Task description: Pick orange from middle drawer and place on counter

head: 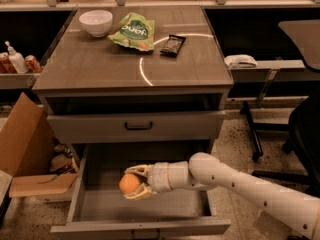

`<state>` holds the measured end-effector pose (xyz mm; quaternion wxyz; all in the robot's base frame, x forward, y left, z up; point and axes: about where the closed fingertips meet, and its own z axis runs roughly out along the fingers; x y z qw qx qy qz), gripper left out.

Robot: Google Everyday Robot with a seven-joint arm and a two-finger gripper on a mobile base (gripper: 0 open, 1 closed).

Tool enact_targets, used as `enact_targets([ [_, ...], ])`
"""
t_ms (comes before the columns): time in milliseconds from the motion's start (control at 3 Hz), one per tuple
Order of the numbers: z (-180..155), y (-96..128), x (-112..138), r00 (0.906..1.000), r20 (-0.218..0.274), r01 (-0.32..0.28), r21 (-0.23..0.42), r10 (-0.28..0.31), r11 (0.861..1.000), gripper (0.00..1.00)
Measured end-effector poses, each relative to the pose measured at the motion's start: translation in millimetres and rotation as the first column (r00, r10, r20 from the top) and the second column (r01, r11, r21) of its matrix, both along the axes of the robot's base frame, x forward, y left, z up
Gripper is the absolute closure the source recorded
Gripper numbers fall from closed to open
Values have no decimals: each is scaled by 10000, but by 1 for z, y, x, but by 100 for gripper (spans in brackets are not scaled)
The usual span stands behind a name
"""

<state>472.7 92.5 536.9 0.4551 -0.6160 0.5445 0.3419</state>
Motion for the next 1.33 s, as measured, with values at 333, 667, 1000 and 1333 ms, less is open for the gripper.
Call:
enact_targets([
  [333, 0, 0, 0, 10000, 4, -2, -2, 2, 10000, 100],
  [667, 17, 2, -5, 9993, 332, -148, -185, 154, 9997, 100],
  [1000, 52, 2, -16, 9942, 997, -357, -435, 399, 9984, 100],
  [1333, 95, 1, -25, 9811, 1824, -532, -681, 649, 9963, 100],
])
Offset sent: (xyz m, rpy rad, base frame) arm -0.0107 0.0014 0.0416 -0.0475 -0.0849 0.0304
